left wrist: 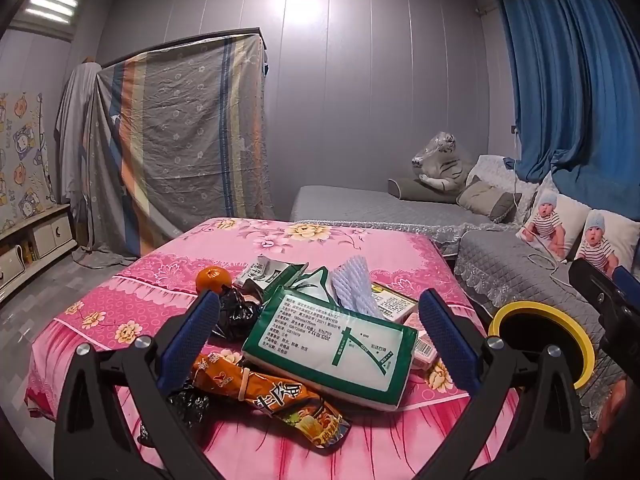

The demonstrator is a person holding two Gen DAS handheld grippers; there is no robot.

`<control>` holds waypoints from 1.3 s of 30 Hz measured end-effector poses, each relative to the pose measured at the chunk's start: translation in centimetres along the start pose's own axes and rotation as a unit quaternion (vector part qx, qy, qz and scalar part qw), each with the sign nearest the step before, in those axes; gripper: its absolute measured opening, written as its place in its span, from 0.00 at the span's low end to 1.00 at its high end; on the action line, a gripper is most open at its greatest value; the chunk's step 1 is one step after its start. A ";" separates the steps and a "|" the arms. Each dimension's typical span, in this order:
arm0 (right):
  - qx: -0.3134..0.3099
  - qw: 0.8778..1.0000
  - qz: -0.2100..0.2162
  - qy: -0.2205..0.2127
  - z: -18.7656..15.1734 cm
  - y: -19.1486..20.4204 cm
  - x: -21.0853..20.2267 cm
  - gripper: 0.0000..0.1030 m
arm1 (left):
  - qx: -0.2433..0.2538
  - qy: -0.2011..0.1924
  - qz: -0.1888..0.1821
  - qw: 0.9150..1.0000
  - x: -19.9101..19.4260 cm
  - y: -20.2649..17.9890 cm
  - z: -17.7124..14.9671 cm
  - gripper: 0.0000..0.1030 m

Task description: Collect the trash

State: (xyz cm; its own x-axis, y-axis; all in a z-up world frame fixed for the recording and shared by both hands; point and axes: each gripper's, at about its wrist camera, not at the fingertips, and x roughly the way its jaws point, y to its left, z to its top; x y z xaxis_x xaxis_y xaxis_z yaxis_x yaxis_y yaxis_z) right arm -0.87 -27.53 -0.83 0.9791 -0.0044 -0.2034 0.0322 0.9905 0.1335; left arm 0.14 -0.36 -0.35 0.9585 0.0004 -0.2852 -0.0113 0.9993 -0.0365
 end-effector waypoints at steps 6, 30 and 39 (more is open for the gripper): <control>0.001 1.000 0.000 0.000 0.0 -0.1 -0.1 0.92 | 0.000 0.001 0.001 1.000 0.0 0.0 0.0 0.93; 0.002 1.000 0.000 0.000 0.1 0.0 -0.1 0.92 | -0.003 0.013 0.002 1.000 0.9 0.7 -1.3 0.93; 0.002 1.000 0.000 0.000 -0.2 -0.1 0.0 0.92 | -0.003 0.014 0.002 1.000 0.9 0.7 -1.3 0.93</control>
State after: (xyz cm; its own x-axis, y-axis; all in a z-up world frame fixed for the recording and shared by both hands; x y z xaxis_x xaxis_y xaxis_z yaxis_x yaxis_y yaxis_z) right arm -0.86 -27.62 -1.00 0.9789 -0.0048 -0.2042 0.0336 0.9899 0.1377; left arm 0.58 0.25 -1.87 0.9499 0.0027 -0.3125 -0.0162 0.9991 -0.0403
